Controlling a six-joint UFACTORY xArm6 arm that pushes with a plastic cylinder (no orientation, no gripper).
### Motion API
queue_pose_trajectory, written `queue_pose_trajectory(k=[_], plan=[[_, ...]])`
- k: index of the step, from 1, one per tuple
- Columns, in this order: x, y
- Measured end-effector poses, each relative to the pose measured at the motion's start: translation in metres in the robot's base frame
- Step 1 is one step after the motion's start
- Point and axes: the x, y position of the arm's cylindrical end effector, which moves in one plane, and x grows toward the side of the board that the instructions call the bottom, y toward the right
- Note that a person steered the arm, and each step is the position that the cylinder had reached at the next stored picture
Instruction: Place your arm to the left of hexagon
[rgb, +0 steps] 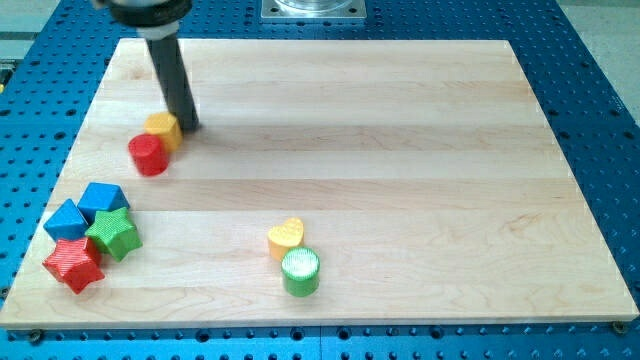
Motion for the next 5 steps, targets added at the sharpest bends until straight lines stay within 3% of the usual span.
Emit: queue_pose_trajectory(k=[1, 2, 3, 4, 5], plan=[[0.057, -0.006], [0.062, -0.001], [0.036, 0.001], [-0.004, -0.039], [0.018, -0.062]])
